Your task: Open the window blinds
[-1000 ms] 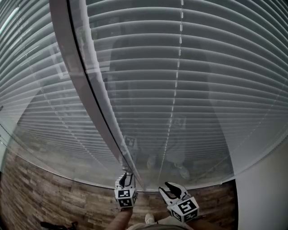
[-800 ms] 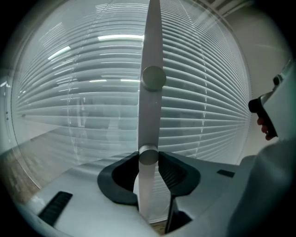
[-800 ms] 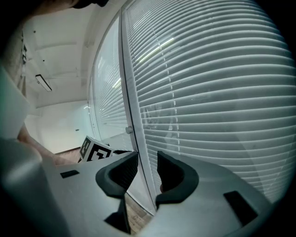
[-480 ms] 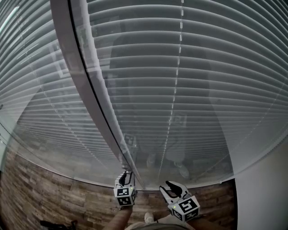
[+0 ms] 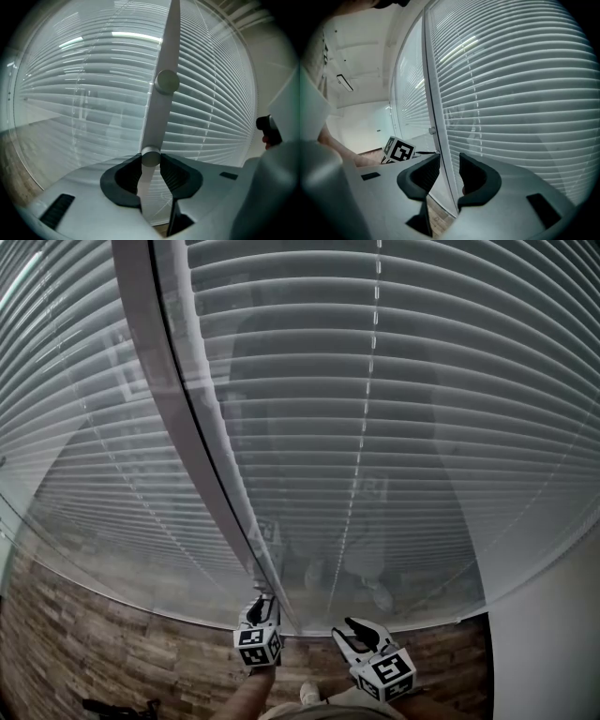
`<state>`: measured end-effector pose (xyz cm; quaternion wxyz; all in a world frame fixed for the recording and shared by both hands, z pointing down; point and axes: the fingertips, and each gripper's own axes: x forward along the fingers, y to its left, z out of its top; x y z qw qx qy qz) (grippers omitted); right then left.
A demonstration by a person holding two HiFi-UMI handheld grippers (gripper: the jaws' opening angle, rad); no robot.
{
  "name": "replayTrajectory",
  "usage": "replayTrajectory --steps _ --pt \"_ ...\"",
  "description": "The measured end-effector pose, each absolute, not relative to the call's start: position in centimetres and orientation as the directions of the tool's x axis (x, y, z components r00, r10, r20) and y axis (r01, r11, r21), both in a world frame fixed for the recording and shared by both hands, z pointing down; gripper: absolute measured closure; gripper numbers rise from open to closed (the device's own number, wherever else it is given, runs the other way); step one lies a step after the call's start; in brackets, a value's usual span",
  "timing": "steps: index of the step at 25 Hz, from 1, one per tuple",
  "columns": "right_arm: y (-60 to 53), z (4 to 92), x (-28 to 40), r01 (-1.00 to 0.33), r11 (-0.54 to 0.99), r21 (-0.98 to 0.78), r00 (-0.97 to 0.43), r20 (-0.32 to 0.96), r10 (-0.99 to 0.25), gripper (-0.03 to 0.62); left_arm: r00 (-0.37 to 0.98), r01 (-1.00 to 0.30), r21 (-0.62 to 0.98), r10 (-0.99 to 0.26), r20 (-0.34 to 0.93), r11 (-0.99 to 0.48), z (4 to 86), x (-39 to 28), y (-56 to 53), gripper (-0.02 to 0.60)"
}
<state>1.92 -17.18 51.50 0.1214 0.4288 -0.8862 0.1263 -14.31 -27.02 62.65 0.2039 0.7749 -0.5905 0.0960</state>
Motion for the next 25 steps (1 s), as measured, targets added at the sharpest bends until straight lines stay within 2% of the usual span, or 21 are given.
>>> replayTrajectory --steps 16,21,25 --pt "-16.92 51.65 1.93 -0.795 0.594 -0.124 -0.598 0.326 -0.732 0.473 0.358 -0.879 0.444 -0.859 0.367 -0.176 62.73 -14.37 -26.95 0.448" --pt "-16.83 51.75 1.67 -0.79 0.599 -0.129 -0.604 0.328 -0.727 0.473 0.356 -0.879 0.442 -0.863 0.359 -0.179 62.69 -14.34 -26.95 0.447" --pt "-16.82 51.73 1.58 -0.789 0.601 -0.129 -0.606 0.326 -0.726 0.473 0.34 -0.913 0.349 -0.866 0.366 -0.211 62.28 -14.04 -26.93 0.428"
